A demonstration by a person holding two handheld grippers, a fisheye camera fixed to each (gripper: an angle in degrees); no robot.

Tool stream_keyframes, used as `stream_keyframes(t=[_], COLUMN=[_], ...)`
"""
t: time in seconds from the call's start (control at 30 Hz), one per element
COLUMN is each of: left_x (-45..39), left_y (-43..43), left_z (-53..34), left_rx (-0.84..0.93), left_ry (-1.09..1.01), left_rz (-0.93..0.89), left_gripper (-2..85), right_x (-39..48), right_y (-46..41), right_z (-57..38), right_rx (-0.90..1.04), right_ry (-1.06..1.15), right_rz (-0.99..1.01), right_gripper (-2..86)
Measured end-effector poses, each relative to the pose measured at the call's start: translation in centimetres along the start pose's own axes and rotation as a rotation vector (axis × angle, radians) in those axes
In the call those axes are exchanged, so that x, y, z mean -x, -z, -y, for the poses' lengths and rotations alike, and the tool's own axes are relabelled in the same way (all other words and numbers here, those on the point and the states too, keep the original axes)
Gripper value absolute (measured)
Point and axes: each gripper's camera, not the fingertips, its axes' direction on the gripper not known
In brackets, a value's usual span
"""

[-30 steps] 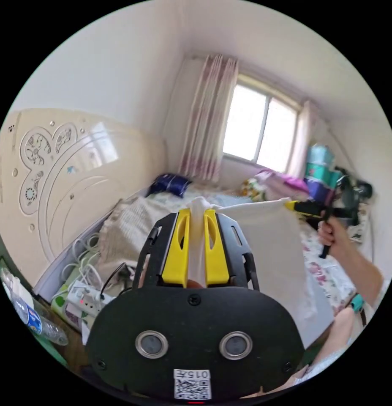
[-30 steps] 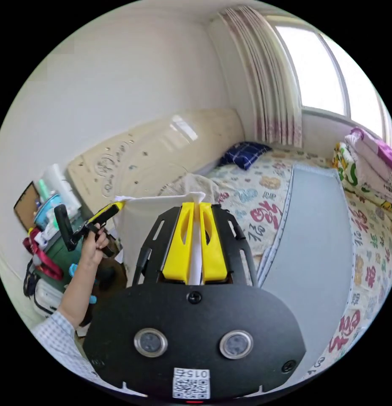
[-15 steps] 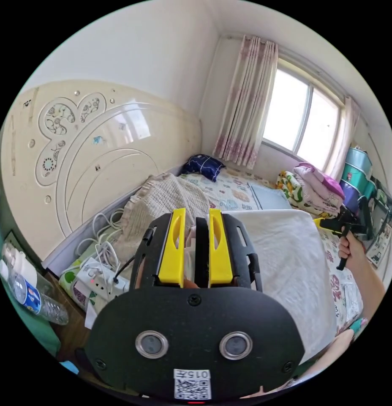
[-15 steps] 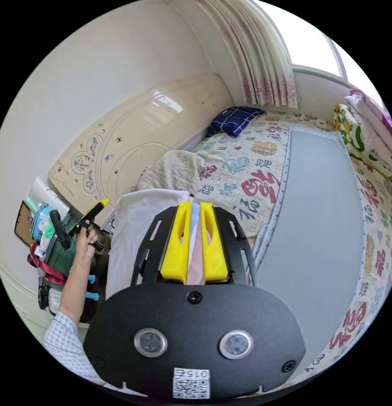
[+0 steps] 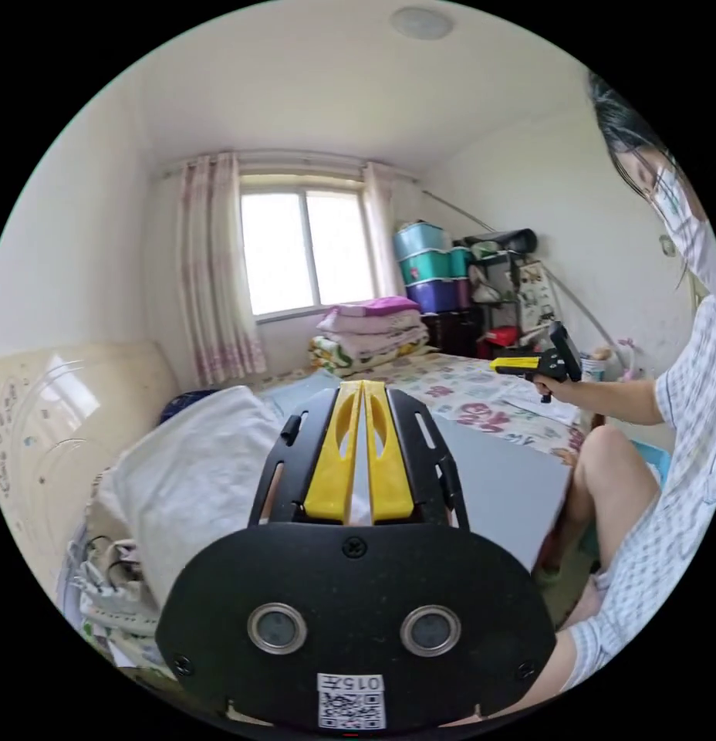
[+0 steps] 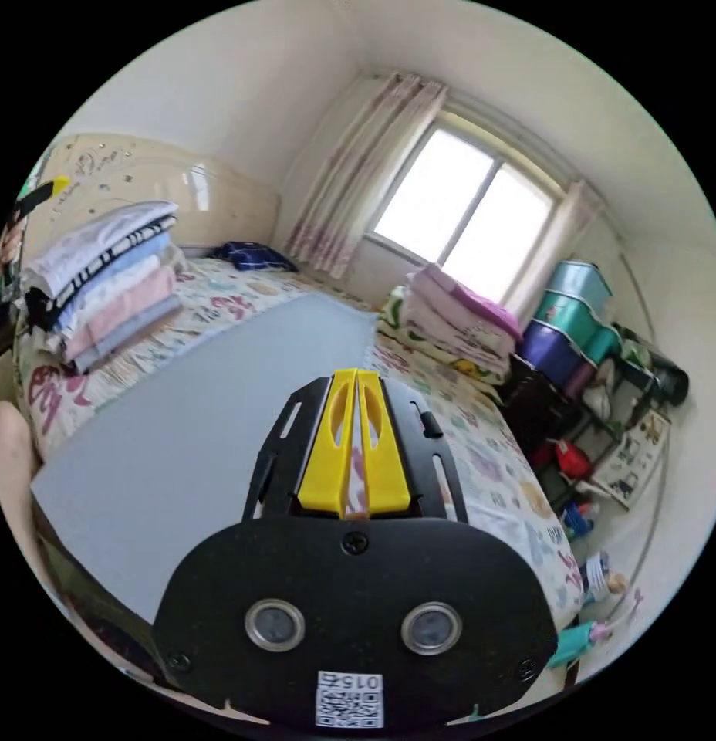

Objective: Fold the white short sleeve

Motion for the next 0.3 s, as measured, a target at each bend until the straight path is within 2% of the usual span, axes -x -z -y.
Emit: stream_keyframes(t=[0.07, 0.13, 0.23, 0.3], left_x=[-2.9, -5.0, -8.6, -10.7], left_y=[-7.5, -13.4, -23.1, -28.6], left_z=[2.9, 5.0, 8.2, 9.8], left_rx=[0.040, 0.084, 0.167, 0.232], left_ry=[0.036, 0.068, 0.110, 0.135], left_rz=[-0.130, -0.229, -0.369, -0.421], left_gripper=[-0.3, -0.3, -0.3, -0.3], right_x=[-10.4, -18.0, -27.7, -31.5], right_y=[-2.6, -4.8, -8.2, -10.0], right_z=[-1.8, -2.9, -3.7, -3.2], right_rx=[0.196, 0.298, 0.371, 0.379], right_ry=[-0.202, -0.357, -0.526, -0.538], right_rz=[0.055, 0.125, 0.192, 0.180], right_gripper=[1.1, 5.0, 7.7, 8.1])
